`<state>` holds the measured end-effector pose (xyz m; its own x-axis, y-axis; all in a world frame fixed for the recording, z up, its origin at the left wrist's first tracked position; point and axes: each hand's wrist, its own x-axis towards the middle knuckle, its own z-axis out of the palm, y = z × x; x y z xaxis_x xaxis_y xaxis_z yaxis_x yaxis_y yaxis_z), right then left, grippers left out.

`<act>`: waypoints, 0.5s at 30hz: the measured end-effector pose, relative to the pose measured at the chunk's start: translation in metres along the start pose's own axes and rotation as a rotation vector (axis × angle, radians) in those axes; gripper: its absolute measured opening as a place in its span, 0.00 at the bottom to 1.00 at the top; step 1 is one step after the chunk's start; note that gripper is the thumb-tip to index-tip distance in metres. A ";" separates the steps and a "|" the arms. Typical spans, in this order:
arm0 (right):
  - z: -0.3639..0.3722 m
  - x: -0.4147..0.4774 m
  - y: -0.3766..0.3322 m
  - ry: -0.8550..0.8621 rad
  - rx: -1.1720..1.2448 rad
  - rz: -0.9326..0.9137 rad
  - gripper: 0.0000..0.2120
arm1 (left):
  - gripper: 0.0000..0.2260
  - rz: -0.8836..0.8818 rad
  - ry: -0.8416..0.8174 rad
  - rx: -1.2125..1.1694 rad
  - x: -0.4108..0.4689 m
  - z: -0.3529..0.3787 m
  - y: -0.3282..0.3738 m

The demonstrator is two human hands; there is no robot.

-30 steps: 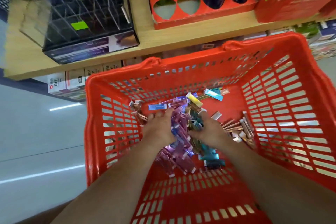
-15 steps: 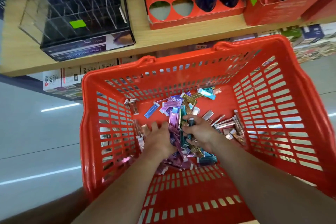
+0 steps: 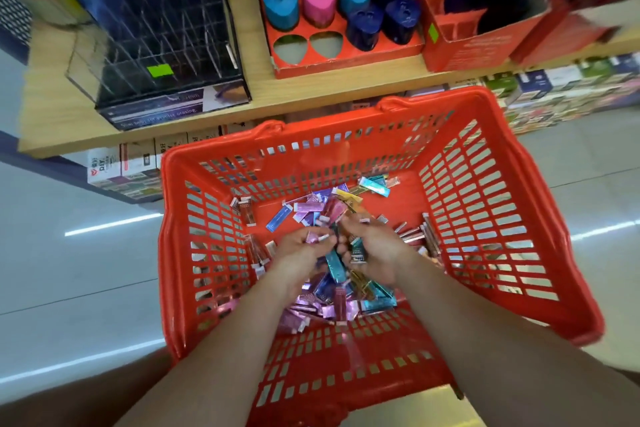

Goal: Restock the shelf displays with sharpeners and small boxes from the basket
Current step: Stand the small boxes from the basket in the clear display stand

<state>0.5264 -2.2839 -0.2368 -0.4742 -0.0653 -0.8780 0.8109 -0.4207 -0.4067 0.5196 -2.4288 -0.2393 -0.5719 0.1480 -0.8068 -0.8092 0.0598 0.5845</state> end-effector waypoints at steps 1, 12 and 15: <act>0.000 -0.007 -0.002 -0.022 0.012 -0.013 0.06 | 0.06 0.034 0.026 0.011 -0.002 -0.002 0.004; 0.042 -0.103 -0.030 -0.241 0.130 -0.114 0.17 | 0.07 0.318 -0.027 -0.062 -0.093 -0.009 0.086; 0.067 -0.128 -0.030 -0.298 0.176 -0.212 0.18 | 0.03 0.508 0.100 0.044 -0.118 0.006 0.091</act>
<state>0.5399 -2.3239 -0.0948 -0.7243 -0.2087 -0.6572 0.6255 -0.5998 -0.4989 0.5141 -2.4352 -0.0903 -0.9029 0.0747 -0.4234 -0.4209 0.0468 0.9059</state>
